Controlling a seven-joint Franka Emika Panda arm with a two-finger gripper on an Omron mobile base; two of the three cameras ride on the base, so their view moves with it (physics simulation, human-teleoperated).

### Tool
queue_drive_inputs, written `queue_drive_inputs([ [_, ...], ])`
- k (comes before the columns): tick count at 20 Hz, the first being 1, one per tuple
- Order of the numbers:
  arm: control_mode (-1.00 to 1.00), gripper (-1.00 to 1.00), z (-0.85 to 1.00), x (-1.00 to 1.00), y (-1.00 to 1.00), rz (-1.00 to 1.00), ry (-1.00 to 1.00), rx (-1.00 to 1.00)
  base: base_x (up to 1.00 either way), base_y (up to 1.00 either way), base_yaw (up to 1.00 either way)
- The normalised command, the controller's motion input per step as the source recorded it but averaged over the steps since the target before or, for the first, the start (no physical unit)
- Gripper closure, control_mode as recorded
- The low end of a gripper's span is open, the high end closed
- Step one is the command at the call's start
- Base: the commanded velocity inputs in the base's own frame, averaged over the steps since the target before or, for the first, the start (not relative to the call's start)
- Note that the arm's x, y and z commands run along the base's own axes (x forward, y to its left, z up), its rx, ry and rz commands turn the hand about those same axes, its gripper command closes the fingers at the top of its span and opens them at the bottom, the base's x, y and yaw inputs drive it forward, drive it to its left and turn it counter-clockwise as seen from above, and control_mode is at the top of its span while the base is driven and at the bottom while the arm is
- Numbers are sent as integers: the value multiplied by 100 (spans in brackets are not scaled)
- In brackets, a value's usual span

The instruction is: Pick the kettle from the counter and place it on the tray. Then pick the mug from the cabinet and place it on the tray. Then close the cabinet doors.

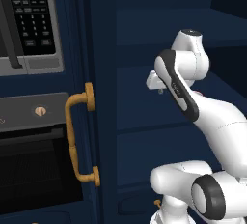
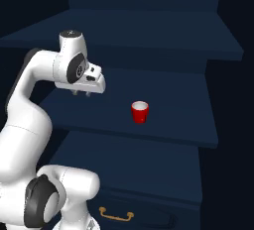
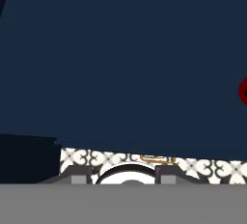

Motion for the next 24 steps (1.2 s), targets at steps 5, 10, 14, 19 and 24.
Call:
queue_drive_inputs([
  [5, -100, -100, -7, -10, -11, 0, 0, 0, 0, 0, 0],
  [10, -100, -100, -12, -32, -29, 1, -12, 2, 0, 0, 0],
  [14, -100, -100, -11, -32, -48, 13, -21, 4, 0, 0, 0],
  [19, -100, -100, -12, -22, -52, 18, -24, 3, 0, 0, 0],
  [24, -100, -100, -24, -19, -62, 13, -10, 0, 0, 0, 0],
])
